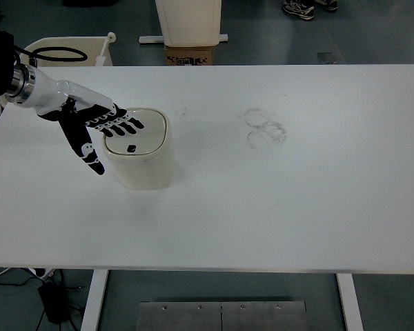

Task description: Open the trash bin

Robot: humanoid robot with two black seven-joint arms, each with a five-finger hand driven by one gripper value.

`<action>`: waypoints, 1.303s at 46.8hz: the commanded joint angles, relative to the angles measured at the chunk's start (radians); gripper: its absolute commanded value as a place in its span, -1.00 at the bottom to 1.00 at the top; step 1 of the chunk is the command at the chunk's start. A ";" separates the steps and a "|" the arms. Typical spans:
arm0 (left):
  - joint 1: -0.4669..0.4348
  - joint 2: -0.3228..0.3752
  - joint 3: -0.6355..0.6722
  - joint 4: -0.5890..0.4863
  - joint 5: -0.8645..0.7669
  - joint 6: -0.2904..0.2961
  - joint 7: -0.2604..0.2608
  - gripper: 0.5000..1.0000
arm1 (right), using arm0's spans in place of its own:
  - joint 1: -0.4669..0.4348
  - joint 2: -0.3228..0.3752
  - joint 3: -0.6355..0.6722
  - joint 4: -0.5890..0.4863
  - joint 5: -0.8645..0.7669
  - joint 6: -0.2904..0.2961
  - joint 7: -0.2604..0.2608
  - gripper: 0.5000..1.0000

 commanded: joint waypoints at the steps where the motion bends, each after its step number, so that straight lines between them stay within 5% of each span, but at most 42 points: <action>1: 0.001 -0.014 0.000 0.002 0.000 0.000 0.000 1.00 | 0.000 0.000 0.000 0.000 0.000 0.000 0.000 0.97; 61: 0.047 -0.044 -0.002 0.019 0.014 0.000 0.000 1.00 | -0.001 0.000 -0.001 0.000 0.000 0.000 0.000 0.97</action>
